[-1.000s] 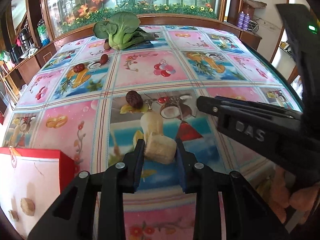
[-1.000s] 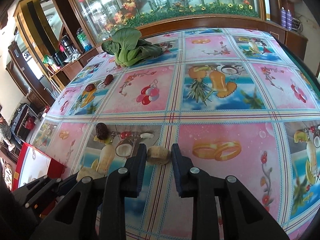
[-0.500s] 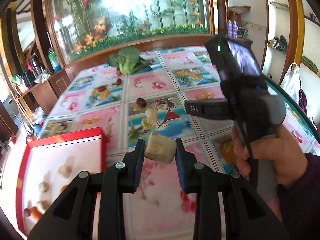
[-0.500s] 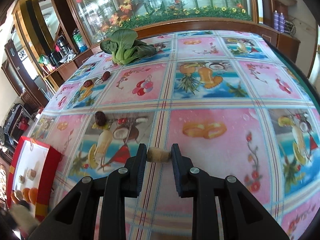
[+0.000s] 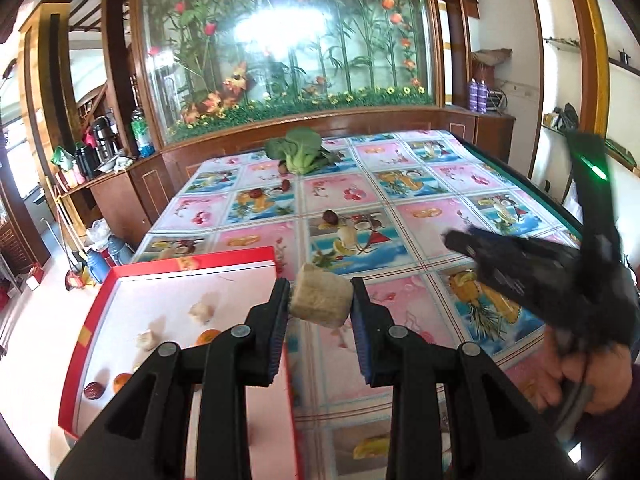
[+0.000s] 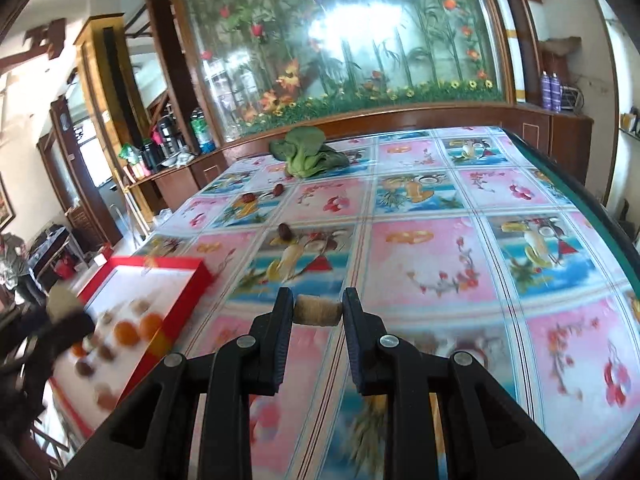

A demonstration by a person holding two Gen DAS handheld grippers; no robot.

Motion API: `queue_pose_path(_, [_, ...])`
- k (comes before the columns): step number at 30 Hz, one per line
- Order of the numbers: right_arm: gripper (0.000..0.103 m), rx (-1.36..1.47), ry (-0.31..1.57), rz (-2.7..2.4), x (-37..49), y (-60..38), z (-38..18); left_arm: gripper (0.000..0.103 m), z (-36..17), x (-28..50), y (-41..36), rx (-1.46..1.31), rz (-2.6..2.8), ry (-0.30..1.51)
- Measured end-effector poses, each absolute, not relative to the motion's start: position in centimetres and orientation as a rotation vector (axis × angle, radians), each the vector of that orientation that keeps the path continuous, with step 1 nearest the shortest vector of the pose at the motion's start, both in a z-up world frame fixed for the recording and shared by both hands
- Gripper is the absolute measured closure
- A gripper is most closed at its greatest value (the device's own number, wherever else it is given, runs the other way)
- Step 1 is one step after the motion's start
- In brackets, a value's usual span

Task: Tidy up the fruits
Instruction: 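Carry both chunks to the tray and open the left gripper while the right releases its chunk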

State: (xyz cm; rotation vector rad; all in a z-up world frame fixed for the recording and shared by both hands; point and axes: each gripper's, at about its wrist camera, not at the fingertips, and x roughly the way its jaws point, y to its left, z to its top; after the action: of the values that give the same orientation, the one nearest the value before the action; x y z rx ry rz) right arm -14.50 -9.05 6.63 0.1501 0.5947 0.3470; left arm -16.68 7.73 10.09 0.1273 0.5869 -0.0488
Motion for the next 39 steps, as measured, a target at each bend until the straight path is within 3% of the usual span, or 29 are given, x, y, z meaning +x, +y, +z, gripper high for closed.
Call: queue_pose_path(39, [0.079, 0.003, 0.606, 0.558, -21.9, 5.1, 7.2, 0.071, 8.1, -23.0, 22.7, -0.063, 0.143, 0.543])
